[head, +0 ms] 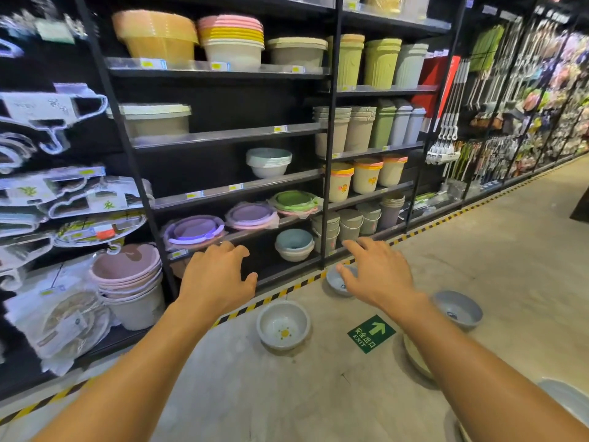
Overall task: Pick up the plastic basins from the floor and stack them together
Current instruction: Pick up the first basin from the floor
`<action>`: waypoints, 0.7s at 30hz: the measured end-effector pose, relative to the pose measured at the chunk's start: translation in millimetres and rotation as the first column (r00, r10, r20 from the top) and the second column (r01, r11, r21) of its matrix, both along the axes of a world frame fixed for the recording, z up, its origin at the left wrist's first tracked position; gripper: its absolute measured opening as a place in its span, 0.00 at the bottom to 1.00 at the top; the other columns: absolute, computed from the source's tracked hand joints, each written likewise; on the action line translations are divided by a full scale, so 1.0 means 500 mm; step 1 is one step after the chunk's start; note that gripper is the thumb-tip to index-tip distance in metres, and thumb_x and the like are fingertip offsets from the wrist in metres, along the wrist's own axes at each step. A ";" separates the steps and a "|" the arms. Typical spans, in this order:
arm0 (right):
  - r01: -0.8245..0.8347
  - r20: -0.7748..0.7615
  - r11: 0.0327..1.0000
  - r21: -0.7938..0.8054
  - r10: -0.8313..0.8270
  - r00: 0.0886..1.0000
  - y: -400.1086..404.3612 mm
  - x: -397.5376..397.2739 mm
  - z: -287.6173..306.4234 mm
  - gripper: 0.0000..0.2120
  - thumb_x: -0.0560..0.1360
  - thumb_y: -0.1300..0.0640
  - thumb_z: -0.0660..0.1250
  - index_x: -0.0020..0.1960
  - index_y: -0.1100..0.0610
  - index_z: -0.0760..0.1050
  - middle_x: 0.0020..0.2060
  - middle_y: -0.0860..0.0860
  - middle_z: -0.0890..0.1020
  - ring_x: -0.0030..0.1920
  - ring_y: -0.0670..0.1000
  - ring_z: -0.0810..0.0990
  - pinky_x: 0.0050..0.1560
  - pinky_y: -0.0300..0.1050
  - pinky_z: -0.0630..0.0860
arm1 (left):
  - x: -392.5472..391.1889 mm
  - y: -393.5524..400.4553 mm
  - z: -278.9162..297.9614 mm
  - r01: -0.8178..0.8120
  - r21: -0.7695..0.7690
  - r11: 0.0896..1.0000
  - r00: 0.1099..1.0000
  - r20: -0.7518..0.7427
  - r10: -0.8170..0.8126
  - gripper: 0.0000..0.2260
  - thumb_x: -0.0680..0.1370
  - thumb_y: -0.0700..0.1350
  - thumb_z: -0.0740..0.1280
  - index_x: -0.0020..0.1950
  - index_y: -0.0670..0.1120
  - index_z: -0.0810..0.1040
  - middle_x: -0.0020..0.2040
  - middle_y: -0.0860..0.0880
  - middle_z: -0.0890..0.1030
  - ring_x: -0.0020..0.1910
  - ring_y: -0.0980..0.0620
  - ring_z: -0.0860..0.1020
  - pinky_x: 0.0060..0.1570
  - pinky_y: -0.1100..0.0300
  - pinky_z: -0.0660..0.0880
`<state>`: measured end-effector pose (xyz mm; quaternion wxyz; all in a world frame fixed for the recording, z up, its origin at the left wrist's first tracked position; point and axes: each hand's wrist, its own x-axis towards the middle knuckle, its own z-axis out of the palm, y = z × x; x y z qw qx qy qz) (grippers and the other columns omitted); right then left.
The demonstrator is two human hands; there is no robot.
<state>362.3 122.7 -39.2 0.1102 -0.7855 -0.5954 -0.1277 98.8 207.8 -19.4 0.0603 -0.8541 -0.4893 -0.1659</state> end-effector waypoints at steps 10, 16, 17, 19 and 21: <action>-0.036 -0.036 0.999 0.040 0.037 0.999 0.291 0.114 -0.079 0.26 0.77 0.40 0.58 0.72 0.50 0.67 0.65 0.52 0.75 0.64 0.55 0.72 0.56 0.52 0.74 | 0.111 0.288 -0.099 -0.036 -0.007 0.999 0.994 0.102 0.036 0.24 0.75 0.59 0.66 0.69 0.52 0.75 0.62 0.51 0.80 0.58 0.49 0.77 0.56 0.49 0.76; -0.036 -0.067 0.992 0.124 0.045 0.997 0.511 0.173 -0.132 0.25 0.77 0.40 0.61 0.68 0.52 0.72 0.63 0.51 0.77 0.61 0.55 0.75 0.51 0.51 0.75 | 0.178 0.529 -0.149 0.002 0.020 1.000 0.994 0.111 -0.004 0.22 0.73 0.56 0.69 0.64 0.49 0.79 0.56 0.49 0.82 0.55 0.46 0.79 0.54 0.47 0.75; -0.025 -0.081 0.991 0.130 0.036 0.996 0.547 0.183 -0.144 0.24 0.76 0.41 0.62 0.67 0.52 0.73 0.63 0.51 0.77 0.61 0.56 0.75 0.51 0.51 0.74 | 0.191 0.568 -0.161 0.006 0.021 1.000 0.994 0.112 -0.008 0.21 0.72 0.55 0.70 0.63 0.47 0.80 0.55 0.48 0.83 0.54 0.45 0.79 0.53 0.47 0.75; -0.001 -0.115 0.991 0.132 0.016 0.993 0.615 0.202 -0.168 0.24 0.76 0.42 0.64 0.67 0.52 0.74 0.63 0.52 0.77 0.61 0.56 0.75 0.50 0.52 0.74 | 0.219 0.642 -0.185 0.020 0.020 1.000 0.993 0.116 -0.022 0.20 0.71 0.52 0.71 0.61 0.46 0.81 0.54 0.47 0.83 0.52 0.44 0.79 0.53 0.47 0.74; 0.008 -0.125 0.993 0.114 0.006 0.992 0.677 0.221 -0.197 0.23 0.76 0.42 0.63 0.67 0.52 0.73 0.62 0.52 0.78 0.60 0.57 0.76 0.49 0.51 0.75 | 0.249 0.714 -0.209 0.046 0.001 0.999 0.991 0.123 -0.046 0.20 0.71 0.51 0.72 0.60 0.45 0.81 0.53 0.46 0.83 0.52 0.43 0.79 0.53 0.47 0.74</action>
